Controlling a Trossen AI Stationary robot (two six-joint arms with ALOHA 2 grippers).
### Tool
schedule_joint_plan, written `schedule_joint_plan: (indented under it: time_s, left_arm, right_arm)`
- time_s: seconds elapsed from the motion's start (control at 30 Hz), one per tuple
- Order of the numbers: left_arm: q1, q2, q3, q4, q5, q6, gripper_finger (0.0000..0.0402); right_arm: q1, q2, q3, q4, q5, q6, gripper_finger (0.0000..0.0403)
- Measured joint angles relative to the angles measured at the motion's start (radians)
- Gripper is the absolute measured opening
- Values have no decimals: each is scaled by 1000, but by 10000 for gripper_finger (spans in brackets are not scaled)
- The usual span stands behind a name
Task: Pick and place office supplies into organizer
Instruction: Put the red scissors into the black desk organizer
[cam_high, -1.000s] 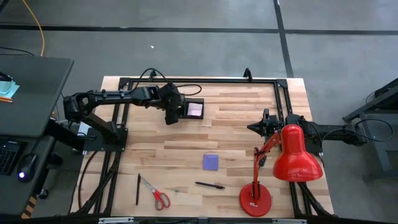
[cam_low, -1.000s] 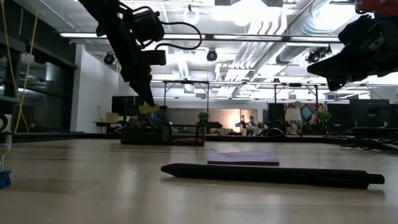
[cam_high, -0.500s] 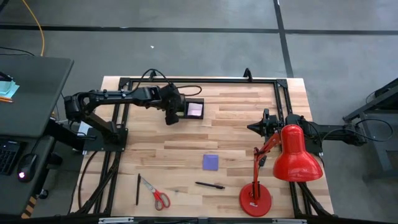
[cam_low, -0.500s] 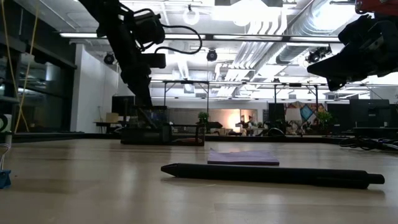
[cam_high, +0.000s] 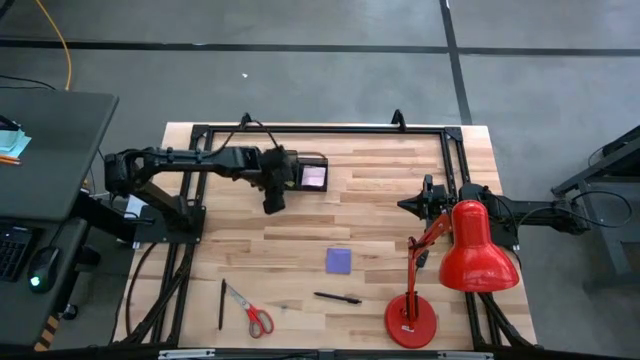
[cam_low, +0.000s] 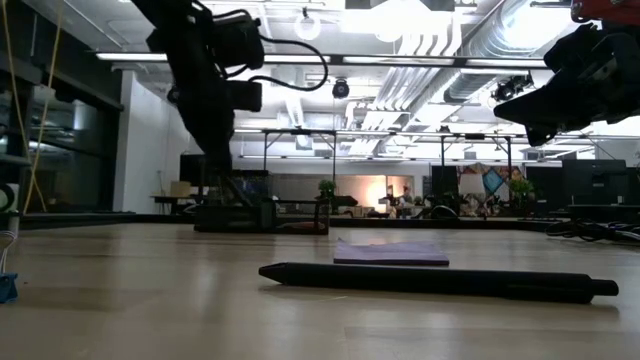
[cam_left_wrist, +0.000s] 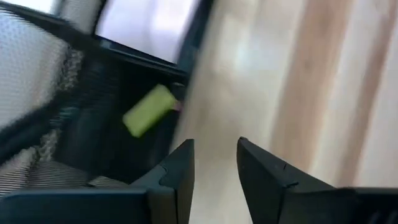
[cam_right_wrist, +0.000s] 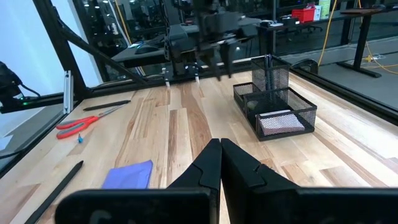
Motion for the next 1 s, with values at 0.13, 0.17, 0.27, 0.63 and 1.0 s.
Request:
schedule_joint_plan:
  time_s: [0.13,0.17,0.27,0.63,1.0]
  left_arm:
    - [-98,0,0,-22,-5,-65,91]
    - [-128,0,0,-26,-5,-82,88]
    - [-222,0,0,-52,-5,-129,83]
    - [-565,0,0,-164,-24,-212,83]
    - [-843,0,0,-126,32,-270,85]
  right_arm:
    - [0,0,0,0,0,0,3]
    - [0,0,0,0,0,0,3]
    - [0,0,0,0,0,0,2]
    - [0,0,0,0,0,0,2]
    - [0,0,0,0,0,0,2]
